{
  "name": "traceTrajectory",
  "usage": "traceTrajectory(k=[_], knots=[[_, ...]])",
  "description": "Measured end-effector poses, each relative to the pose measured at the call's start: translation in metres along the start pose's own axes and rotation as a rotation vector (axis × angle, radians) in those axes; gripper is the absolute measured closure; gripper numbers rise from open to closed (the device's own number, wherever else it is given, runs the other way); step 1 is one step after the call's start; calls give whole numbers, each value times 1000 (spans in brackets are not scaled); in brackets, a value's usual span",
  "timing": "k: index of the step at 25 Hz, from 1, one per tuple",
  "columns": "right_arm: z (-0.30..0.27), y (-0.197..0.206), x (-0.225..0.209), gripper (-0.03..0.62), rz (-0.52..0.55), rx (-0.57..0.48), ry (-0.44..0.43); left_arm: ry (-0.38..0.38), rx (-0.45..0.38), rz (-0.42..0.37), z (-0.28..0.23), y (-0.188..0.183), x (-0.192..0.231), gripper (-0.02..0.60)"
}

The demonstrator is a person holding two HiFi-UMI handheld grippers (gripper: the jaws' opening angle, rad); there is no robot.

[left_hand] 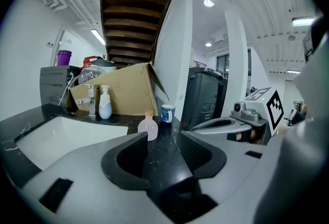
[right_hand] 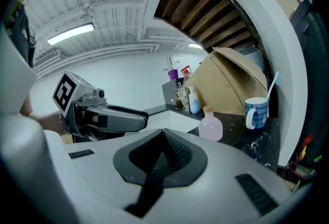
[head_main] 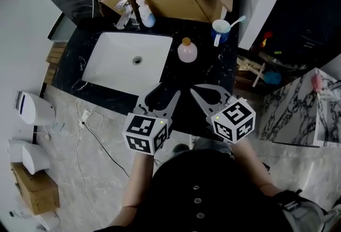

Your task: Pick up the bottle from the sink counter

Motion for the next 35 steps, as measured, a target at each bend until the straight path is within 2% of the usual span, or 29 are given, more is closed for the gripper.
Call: traceTrajectory(k=[14, 25, 35], knots=[[-7, 4, -37, 591, -56, -3, 67, 61, 39, -31, -51, -14, 14, 387], [-4, 6, -41, 591, -103, -1, 183, 189, 80, -43, -82, -22, 21, 388], [-28, 0, -31, 591, -151, 4, 278, 326, 118, -107, -105, -36, 46, 387]])
Point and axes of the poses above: the fingertips, and each gripper's own axes: z backward along the fingers, x to its left, y out of its underside, the point moved 9 cm from there along z, backward along the fingers, and after that the axes turned 2 degrees about z, right-handed, at the moved point
